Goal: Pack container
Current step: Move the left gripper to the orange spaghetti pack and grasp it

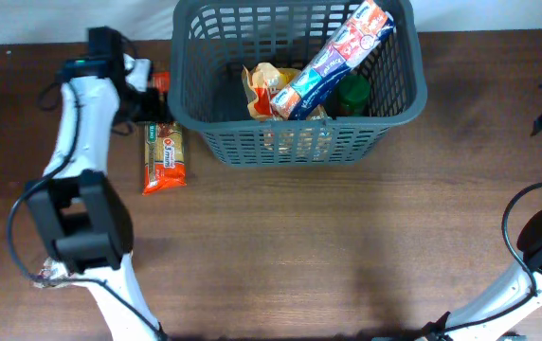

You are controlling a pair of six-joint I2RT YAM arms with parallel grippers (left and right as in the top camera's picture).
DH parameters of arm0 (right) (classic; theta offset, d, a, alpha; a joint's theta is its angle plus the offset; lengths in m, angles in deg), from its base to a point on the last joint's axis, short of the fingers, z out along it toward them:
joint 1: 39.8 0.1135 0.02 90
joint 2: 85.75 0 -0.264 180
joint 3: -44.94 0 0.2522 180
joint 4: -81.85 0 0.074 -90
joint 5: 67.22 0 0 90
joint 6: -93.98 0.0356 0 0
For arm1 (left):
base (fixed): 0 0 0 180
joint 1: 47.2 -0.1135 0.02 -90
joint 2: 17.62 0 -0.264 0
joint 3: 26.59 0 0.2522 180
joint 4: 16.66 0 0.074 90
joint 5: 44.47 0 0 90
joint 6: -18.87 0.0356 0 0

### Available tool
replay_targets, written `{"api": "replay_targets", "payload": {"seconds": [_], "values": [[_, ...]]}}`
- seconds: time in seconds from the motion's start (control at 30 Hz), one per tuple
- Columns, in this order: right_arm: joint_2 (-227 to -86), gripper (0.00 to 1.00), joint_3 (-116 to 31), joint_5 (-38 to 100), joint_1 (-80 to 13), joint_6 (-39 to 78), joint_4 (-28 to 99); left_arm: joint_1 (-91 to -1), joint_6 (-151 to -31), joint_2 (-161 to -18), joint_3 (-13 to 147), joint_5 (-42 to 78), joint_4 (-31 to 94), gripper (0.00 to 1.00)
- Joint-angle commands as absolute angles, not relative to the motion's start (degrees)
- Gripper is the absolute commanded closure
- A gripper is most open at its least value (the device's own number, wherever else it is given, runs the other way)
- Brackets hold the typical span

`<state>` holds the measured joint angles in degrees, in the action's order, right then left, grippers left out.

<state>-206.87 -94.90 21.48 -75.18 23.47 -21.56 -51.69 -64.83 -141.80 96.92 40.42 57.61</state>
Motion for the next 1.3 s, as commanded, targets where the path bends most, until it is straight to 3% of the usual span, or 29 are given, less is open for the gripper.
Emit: {"api": "replay_targets", "payload": {"seconds": [0.0, 1.03, 1.23, 1.27], "values": [[-206.12, 0.01, -94.42, 20.76, -75.03, 24.01, -21.43, -50.47, -65.09, -145.23, 96.59, 41.95, 57.09, 0.01], [-206.12, 0.01, -94.42, 20.78, -75.03, 24.01, -21.43, -50.07, -65.77, -155.04, 96.59, 43.42, 54.64, 0.0], [-206.12, 0.01, -94.42, 20.78, -75.03, 24.01, -21.43, -50.07, -65.74, -155.74, 96.59, 43.42, 54.97, 0.94], [-206.12, 0.01, -94.42, 20.78, -75.03, 24.01, -21.43, -50.07, -65.77, -155.74, 96.62, 43.42, 54.86, 0.98]]}}
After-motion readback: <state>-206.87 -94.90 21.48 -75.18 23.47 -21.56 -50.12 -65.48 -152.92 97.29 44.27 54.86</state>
